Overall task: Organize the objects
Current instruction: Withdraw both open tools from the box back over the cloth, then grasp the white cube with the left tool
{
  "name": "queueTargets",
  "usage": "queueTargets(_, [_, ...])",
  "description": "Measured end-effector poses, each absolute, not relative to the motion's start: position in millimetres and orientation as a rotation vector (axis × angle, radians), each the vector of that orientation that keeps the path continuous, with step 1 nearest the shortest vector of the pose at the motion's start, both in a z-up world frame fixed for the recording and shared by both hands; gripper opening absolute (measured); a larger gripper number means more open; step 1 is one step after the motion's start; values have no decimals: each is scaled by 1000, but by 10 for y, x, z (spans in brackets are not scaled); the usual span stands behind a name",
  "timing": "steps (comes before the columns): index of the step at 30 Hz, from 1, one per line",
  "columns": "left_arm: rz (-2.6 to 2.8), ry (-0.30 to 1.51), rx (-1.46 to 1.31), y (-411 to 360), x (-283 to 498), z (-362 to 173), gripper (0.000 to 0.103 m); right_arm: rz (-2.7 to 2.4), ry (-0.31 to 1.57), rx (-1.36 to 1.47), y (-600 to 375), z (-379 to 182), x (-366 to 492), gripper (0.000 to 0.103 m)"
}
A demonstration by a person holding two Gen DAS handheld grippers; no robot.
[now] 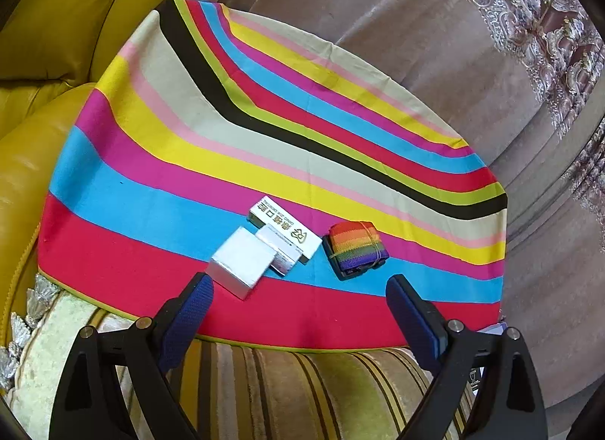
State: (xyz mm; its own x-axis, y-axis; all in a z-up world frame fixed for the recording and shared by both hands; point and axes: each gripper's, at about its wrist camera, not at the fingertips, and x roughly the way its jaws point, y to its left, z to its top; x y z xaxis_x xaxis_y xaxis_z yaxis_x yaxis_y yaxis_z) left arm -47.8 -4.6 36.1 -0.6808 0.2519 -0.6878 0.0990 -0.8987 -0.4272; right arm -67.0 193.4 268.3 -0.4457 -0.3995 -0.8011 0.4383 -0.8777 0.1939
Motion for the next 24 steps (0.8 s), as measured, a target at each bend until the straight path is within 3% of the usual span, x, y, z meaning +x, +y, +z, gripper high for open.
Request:
queueTargets(8, [2776, -713, -1214, -284, -458, 332, 94, -2331, 42, 1285, 1821, 2363, -786, 95])
queueTargets(19, [2768, -764, -1278, -573, -479, 160, 94, -2586, 106, 1298, 2081, 1301, -991, 95])
queueTargets(24, [2715, -683, -1368, -491, -612, 58, 94, -2582, 87, 1349, 2084, 876, -1100, 95])
